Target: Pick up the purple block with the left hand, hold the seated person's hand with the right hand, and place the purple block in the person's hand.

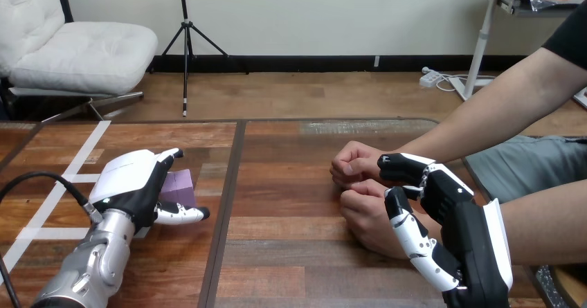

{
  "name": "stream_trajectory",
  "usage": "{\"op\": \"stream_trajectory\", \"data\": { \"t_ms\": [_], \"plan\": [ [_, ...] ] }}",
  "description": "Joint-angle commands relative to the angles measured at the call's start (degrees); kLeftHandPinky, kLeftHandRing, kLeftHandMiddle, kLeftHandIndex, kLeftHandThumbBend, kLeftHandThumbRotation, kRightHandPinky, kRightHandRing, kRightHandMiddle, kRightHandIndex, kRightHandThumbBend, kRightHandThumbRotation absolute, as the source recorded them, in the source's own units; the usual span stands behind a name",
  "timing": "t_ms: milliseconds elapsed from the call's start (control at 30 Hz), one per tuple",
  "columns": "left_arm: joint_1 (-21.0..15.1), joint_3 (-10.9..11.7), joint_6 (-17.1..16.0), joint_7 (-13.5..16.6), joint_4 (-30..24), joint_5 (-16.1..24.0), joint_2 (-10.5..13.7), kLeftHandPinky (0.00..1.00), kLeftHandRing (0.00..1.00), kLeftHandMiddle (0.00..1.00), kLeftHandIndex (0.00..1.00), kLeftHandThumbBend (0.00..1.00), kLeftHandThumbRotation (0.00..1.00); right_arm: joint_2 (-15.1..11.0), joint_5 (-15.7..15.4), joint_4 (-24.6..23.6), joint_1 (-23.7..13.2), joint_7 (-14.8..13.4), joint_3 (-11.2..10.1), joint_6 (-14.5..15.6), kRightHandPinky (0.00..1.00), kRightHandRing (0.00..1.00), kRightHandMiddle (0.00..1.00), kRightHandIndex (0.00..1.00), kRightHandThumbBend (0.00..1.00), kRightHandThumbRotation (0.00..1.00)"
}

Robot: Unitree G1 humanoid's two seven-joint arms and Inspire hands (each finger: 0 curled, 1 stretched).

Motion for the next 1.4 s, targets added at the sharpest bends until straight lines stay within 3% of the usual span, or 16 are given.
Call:
{"op": "stream_trajectory", "data": {
  "t_ms": [0,367,667,900,1367],
  "plan": [
    [-5.62,-0.34,0.38,0.58,0.49,-0.5,-0.39,0.75,0.84,0.88,0.88,0.74,0.32,0.46,0.09,-0.93,-2.68,-0.58,-0.42,-1.07,0.6,0.71,0.72,0.67,0.37,0.47],
    [-6.01,-0.15,1.81,3.24,1.67,-0.75,-1.42,0.65,0.74,0.79,0.78,0.72,0.15,0.36,0.7,-1.0,-2.69,-0.26,-0.32,-1.15,0.57,0.7,0.72,0.67,0.37,0.48],
    [-6.61,-0.69,3.39,3.24,2.73,-0.46,-1.92,0.59,0.7,0.74,0.73,0.68,0.05,0.21,0.1,-1.13,-2.63,-0.52,-0.49,-1.14,0.57,0.7,0.72,0.67,0.36,0.48],
    [-6.78,-0.76,3.58,4.3,3.64,-0.52,-2.33,0.57,0.67,0.71,0.7,0.67,0.01,0.15,0.48,-0.58,-2.79,-0.38,-0.45,-1.74,0.58,0.7,0.72,0.67,0.36,0.48],
    [-6.42,0.22,1.77,8.4,5.36,-2.72,-3.26,0.45,0.5,0.54,0.55,0.63,0.0,0.25,0.43,-0.4,-2.85,-0.53,-0.5,-1.84,0.58,0.7,0.72,0.67,0.37,0.49]
  ]
}}
